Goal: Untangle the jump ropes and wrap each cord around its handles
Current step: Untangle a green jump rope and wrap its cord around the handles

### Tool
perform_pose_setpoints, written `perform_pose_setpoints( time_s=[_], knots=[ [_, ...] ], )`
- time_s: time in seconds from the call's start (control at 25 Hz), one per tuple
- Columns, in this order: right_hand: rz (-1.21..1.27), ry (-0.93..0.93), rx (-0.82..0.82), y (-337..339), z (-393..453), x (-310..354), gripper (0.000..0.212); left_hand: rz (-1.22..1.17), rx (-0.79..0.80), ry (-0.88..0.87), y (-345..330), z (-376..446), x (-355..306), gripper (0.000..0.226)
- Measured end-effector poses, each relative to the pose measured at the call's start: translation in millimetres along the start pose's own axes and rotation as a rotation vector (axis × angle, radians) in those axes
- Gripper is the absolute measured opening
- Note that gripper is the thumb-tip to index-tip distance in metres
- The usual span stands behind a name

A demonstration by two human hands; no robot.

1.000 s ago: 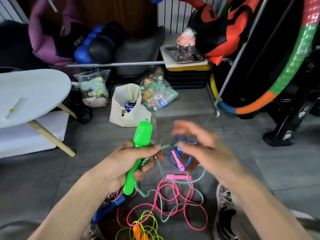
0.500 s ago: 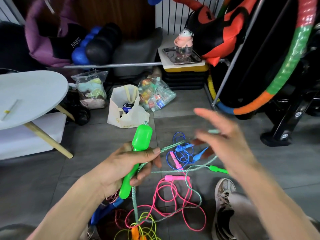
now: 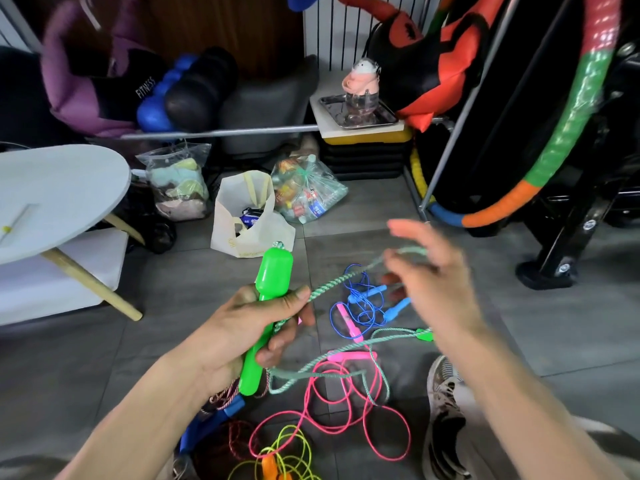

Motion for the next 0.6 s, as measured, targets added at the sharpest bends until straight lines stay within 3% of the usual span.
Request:
perform_pose_setpoints(
  time_s=[0.12,0.2,0.32,0.48,0.56,0.6],
  knots=[
    [0.170,-0.137,0.490,-63.8,-43.2,-4.7,0.023,0.009,-0.006,0.000,-4.7,2.0,-1.3,0.031],
    [0.062,-0.068,0.561,-68.5,-48.4,-4.1,0.017,0.019,-0.019,0.004,-6.0,2.3,-0.2,0.030],
    [-0.141,0.101,0.365,-40.4,-26.8,3.2,0.020,0.023,-0.005,0.006,-5.0,0.4,0.8,0.033],
    [0.034,0.079,-0.116,18.3,8.8,6.0,0.027,0.018,-0.008,0.009,0.2,0.1,-0.1,0.032],
    [-0.021,0.055,-0.143,20.3,10.0,4.4,0.032,0.010,0.000,0.016,-1.6,-1.3,-0.4,0.031],
    [-0.017,0.042,-0.029,8.4,5.7,2.0,0.040,0.000,0.005,0.021,-3.4,-1.5,0.1,0.031]
  ],
)
Point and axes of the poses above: each hand's wrist, its own z-axis towards the middle knuckle, its own y-axis out of the back of the hand, x = y × z, the point moved 6 cm from there along z, towards the middle knuckle, and after that the axes turned 5 degrees about z, right-handed, at the moved point
